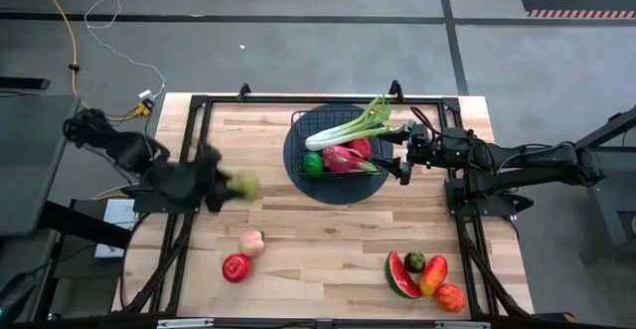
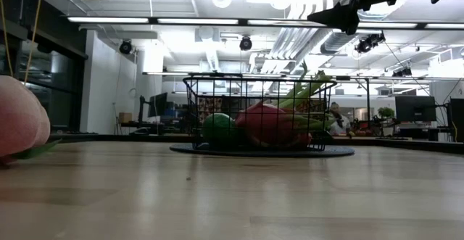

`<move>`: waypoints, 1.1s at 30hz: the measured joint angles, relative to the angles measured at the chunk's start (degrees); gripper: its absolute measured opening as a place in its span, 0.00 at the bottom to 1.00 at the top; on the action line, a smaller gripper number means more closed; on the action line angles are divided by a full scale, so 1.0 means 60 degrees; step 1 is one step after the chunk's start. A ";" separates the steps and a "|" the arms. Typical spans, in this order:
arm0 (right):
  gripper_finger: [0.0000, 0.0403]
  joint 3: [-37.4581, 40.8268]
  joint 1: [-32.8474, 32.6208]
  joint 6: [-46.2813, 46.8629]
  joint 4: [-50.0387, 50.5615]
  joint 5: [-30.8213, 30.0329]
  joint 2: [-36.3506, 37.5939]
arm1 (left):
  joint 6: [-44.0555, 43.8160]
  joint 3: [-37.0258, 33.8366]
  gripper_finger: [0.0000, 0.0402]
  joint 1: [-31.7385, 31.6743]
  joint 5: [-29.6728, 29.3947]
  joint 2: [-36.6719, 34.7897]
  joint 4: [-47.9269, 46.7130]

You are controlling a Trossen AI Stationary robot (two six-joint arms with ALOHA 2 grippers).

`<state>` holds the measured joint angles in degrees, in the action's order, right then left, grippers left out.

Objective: Build produce basket
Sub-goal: Put the pear into the wire basket

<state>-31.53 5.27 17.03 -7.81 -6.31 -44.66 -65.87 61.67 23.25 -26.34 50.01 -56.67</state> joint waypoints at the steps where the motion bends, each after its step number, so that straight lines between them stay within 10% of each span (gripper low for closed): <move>1: 0.96 0.0000 -0.0002 0.0106 -0.0001 0.0004 0.0000 | 0.0740 0.0000 0.75 -0.0499 -0.0289 -0.0124 0.0316; 11: 0.96 0.0000 0.0000 0.0160 -0.0111 0.0001 0.0003 | 0.8186 0.0007 0.75 -0.5362 0.1679 0.0589 0.5617; 22: 0.96 0.0000 -0.0003 0.0158 -0.0243 -0.0335 0.0004 | 0.9009 0.0007 0.75 -0.7472 0.5245 0.2710 0.8744; 33: 0.96 -0.0004 -0.0003 0.0161 -0.1032 -0.0408 0.0004 | 0.9765 0.3141 0.76 -0.8079 0.4811 0.4986 0.4716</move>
<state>-31.55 5.26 18.00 -14.00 -8.75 -44.64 -7.28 80.52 -25.22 2.52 79.92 -28.38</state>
